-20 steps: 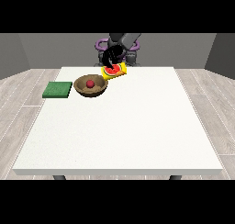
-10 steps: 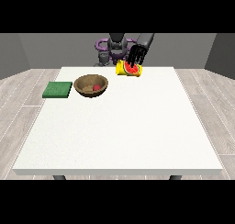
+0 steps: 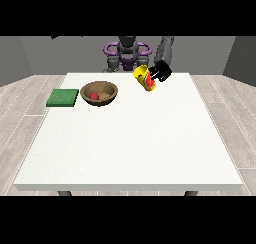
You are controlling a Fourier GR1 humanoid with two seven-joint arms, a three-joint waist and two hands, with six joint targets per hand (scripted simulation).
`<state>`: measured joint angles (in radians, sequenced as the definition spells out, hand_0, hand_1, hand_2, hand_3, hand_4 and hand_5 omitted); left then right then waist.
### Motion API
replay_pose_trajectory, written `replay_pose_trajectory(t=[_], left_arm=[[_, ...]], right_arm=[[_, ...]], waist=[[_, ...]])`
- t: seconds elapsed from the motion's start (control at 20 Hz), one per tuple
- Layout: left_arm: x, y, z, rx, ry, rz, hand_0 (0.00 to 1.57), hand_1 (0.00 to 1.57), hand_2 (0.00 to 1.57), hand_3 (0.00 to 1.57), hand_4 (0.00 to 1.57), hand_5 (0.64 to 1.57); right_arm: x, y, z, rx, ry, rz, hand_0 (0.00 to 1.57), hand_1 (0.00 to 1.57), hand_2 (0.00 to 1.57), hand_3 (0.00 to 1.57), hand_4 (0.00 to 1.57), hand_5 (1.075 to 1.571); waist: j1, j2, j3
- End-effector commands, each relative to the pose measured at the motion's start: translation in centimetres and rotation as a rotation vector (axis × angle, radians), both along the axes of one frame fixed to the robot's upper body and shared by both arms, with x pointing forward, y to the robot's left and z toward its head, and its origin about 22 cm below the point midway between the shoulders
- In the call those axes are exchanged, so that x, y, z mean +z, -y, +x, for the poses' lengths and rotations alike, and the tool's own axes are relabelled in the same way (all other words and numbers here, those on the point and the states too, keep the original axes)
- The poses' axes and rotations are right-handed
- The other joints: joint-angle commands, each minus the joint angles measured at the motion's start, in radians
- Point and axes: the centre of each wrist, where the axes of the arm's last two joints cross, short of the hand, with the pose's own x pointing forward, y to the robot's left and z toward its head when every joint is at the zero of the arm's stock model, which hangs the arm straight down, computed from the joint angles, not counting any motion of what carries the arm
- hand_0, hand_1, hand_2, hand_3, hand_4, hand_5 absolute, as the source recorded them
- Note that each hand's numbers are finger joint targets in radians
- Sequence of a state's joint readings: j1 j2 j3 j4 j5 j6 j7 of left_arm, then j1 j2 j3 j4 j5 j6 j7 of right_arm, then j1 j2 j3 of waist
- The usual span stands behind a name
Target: Pick the cup and pour the ball into the bowl, then pick the bowl and place it on the pad
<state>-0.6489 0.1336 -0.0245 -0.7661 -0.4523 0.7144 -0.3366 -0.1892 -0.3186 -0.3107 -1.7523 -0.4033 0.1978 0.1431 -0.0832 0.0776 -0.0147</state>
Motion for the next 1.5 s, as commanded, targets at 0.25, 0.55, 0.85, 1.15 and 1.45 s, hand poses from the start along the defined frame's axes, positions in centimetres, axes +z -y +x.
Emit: replay_pose_trajectory(t=[0.25,0.55,0.85,1.15,1.45], left_arm=[[3.5,-2.9,0.1,-0.337,0.179,-0.696,0.41,0.41,0.0,0.0,0.26,1.569],[5.1,-10.4,0.7,-0.494,0.28,-0.761,0.0,0.0,0.0,0.0,0.0,1.553],[15.2,-18.7,1.6,-0.509,0.237,-0.68,0.0,0.0,0.0,0.0,0.0,1.531],[21.1,-18.2,1.9,-0.55,0.251,-0.533,0.0,0.0,0.0,0.0,0.0,1.518],[26.9,-20.7,0.6,-0.504,0.256,-0.531,0.0,0.0,0.0,0.0,0.0,1.533]], right_arm=[[0.0,-1.2,-0.4,-0.037,0.024,0.048,0.0,0.0,0.0,0.0,0.53,1.564],[3.6,-5.2,-0.5,-0.04,0.131,0.0,0.0,0.0,0.0,0.0,0.49,1.568],[-1.2,-6.1,0.3,-0.039,0.057,0.037,0.0,0.0,0.0,0.0,0.48,1.569],[-5.2,-5.1,3.8,-0.058,0.007,0.087,0.0,0.0,0.0,0.0,0.39,1.569],[-9.9,-1.9,4.7,-0.057,-0.065,0.142,0.0,0.0,0.0,0.0,0.34,1.571]], waist=[[0.115,0.097,0.0008],[0.117,0.231,0.0117],[0.11,0.257,0.0149],[0.129,0.298,0.0163],[0.101,0.271,0.0166]])
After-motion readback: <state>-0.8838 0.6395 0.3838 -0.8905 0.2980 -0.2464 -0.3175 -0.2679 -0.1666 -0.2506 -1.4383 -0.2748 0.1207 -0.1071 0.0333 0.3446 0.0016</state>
